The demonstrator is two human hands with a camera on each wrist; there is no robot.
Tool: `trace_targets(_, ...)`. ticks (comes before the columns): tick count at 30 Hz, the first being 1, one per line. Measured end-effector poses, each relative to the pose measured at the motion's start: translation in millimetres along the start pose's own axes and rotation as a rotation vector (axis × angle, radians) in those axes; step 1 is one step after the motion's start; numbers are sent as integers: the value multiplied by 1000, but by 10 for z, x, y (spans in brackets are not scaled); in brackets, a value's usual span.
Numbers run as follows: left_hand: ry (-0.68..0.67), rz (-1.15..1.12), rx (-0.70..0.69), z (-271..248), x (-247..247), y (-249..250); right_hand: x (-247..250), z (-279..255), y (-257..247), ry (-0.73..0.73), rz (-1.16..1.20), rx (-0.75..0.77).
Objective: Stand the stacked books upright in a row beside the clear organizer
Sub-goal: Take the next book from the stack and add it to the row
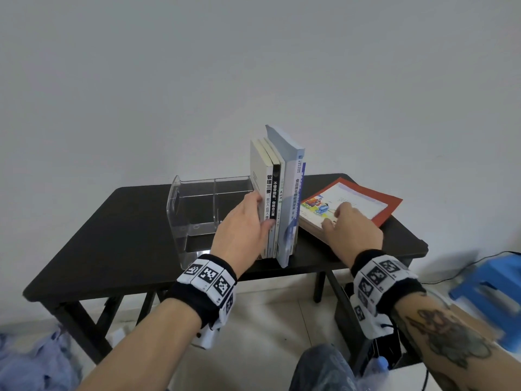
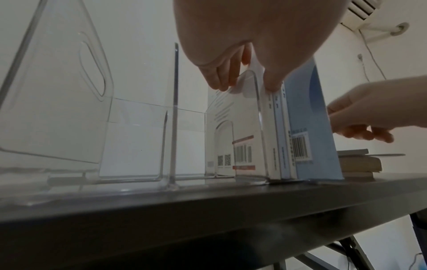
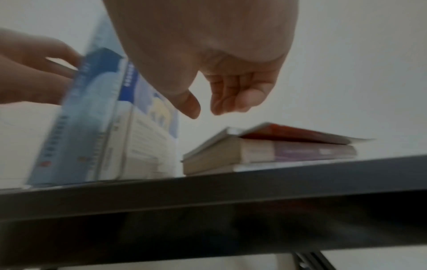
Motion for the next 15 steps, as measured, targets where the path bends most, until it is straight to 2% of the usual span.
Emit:
trace_targets(2,0,-2,14,1,2,-17,-53,156,261,-32,-8,-123)
trace_targets(6,14,-53,55,-10,3,-50,-263,305,640,-188,52,-339)
trace_targets(10,8,-79,77,-9,4,-62,-315,398,726,-258,151,-403)
trace_targets(15,-10,-60,95,-6,12,-109,-339,516,771,-314,102,-385)
Point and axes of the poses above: each hand's wrist, its own z-axis towards the middle knuckle, its own x-axis out of the back of the hand, y = z × x, the point moved 10 cm from there along z, towards the middle knuckle, and after that the axes turned 11 degrees about -x, right-handed, at the moved point
